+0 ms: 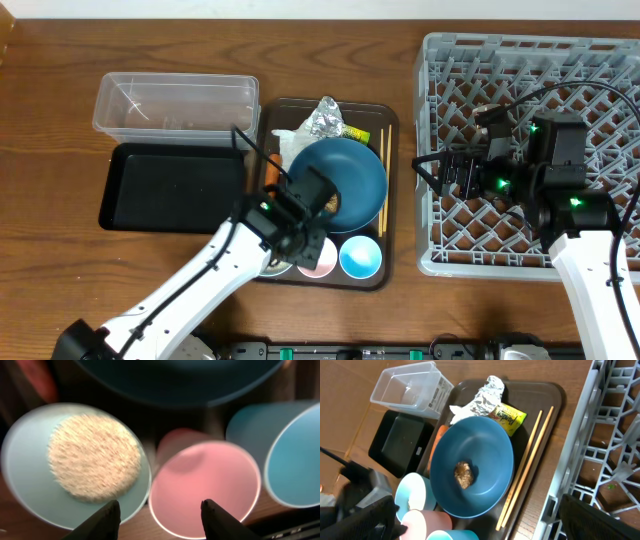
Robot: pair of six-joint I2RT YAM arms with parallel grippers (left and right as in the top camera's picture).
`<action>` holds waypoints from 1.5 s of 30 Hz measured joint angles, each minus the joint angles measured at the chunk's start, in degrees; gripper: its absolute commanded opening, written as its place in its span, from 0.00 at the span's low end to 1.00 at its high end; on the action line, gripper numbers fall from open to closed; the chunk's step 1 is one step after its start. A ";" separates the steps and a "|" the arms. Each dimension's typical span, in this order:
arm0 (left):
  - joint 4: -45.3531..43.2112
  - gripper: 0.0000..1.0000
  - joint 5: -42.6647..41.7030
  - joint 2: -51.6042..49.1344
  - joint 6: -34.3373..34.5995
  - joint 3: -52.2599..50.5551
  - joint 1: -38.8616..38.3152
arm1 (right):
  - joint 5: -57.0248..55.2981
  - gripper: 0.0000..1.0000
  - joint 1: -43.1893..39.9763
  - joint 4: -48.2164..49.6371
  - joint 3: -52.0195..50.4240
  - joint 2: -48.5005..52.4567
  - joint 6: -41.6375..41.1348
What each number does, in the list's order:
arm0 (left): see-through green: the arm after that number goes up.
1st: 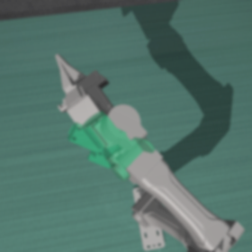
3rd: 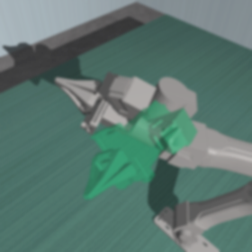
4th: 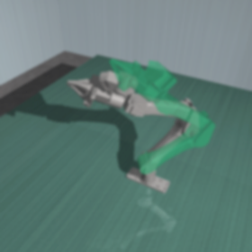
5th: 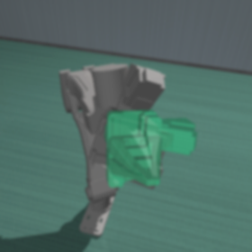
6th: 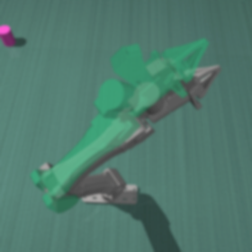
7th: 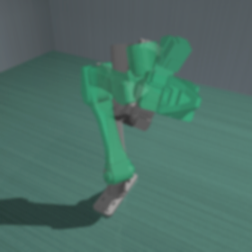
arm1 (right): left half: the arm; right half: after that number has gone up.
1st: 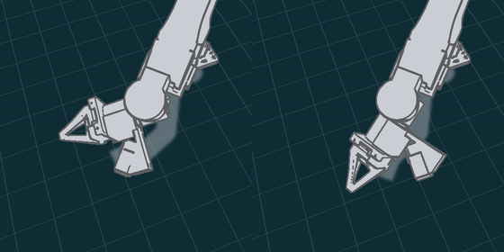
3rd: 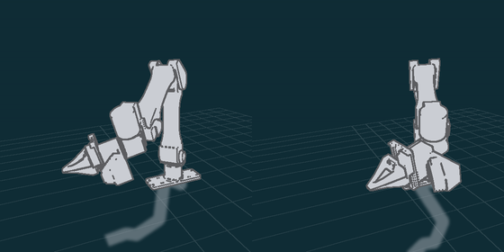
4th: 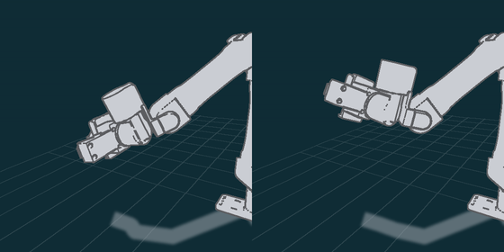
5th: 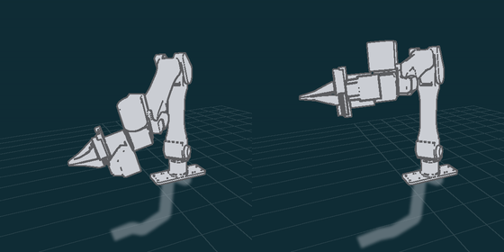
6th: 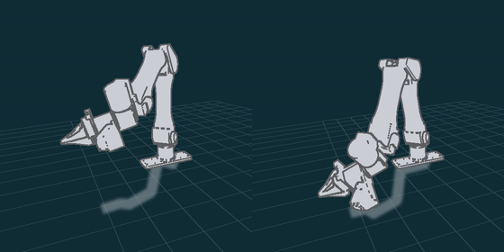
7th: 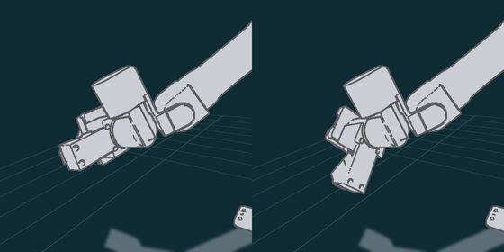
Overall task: Sort waste into correct bins and load items into the dishwasher rack
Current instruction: 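Grasp the pink cup with the left gripper and lift it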
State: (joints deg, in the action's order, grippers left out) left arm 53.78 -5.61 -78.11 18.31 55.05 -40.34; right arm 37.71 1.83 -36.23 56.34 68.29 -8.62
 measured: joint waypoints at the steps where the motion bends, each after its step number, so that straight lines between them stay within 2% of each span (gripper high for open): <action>1: -0.85 0.53 0.02 0.00 0.46 -1.18 -0.24 | -0.07 0.98 0.00 0.00 0.00 0.00 -0.02; 3: -2.49 0.47 0.02 -0.02 1.33 -3.21 -0.28 | -0.15 0.98 0.00 0.02 0.00 0.00 -0.02; 7: -5.05 0.27 0.00 0.00 2.16 -4.20 -0.28 | -0.22 0.98 0.00 0.00 0.00 0.00 -0.02; 19: -7.61 0.25 1.31 -0.44 2.56 -4.24 -0.28 | -0.22 0.95 0.00 0.00 0.00 0.00 -0.07; 20: -7.78 0.24 1.36 -0.81 2.56 -4.26 -0.28 | -0.24 0.95 0.00 0.00 0.00 0.00 -0.07; 23: -7.82 0.06 1.29 -2.78 2.91 -4.55 -0.28 | -0.24 0.95 0.00 0.00 0.00 0.00 -0.11; 31: -6.56 0.06 1.09 -4.13 2.69 -4.76 -0.28 | -0.24 0.94 0.00 0.00 0.00 0.00 -0.13; 37: -0.70 0.06 1.03 1.44 2.23 -0.39 0.33 | -0.22 0.89 0.00 0.00 0.00 0.00 -0.13; 42: -0.85 0.07 -1.16 10.14 0.81 3.21 8.57 | 0.02 0.89 0.00 0.02 0.00 0.00 -1.07; 45: -4.44 0.06 -9.66 13.60 -1.38 3.41 17.90 | 1.90 0.89 0.00 0.61 0.00 0.00 -1.70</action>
State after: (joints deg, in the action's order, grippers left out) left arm 49.34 -15.27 -64.51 16.93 58.46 -22.44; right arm 39.62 1.83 -35.62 56.34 68.29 -10.33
